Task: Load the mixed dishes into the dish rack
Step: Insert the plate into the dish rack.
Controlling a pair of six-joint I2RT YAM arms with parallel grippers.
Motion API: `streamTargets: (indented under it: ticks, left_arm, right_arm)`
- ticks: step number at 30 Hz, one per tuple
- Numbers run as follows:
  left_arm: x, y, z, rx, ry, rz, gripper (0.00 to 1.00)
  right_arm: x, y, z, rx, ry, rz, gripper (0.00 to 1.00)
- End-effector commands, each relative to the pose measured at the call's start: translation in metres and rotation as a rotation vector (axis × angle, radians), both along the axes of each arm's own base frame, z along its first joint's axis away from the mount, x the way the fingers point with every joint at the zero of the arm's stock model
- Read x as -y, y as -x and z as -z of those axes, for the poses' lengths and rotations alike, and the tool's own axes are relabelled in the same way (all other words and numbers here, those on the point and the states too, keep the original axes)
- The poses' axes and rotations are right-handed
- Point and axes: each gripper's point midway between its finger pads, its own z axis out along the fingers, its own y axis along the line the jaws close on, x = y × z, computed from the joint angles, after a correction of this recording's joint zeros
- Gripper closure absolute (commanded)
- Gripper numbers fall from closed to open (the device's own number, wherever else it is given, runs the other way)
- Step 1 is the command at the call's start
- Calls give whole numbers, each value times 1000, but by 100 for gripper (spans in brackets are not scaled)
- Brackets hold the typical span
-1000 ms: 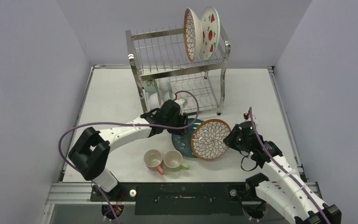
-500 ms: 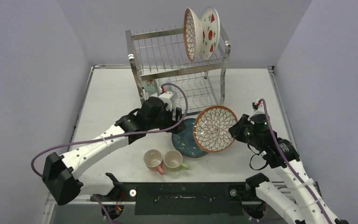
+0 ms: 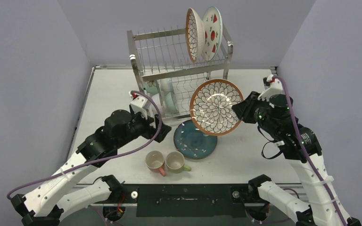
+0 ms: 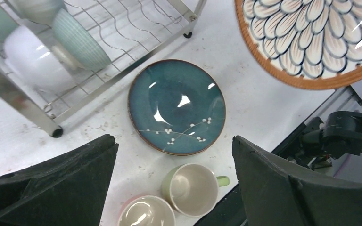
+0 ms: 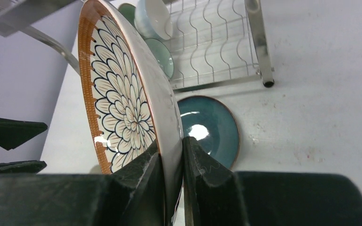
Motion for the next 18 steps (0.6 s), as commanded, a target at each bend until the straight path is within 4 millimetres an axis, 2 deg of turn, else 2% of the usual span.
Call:
streamTargets:
  ticks: [1, 4, 11, 18]
  left_arm:
    - [-29, 0, -8, 98, -30, -71, 7]
    - [-44, 3, -18, 149, -9, -111, 3]
    - [-77, 10, -35, 213, -13, -201, 3]
    - [-103, 15, -39, 261, -43, -270, 3]
  right_arm:
    - [-18, -12, -111, 308, -142, -63, 100]
    - [-20, -18, -142, 365, -158, -66, 100]
    - [-38, -30, -215, 486, -263, -109, 100]
    - [-52, -54, -260, 570, -341, -89, 100]
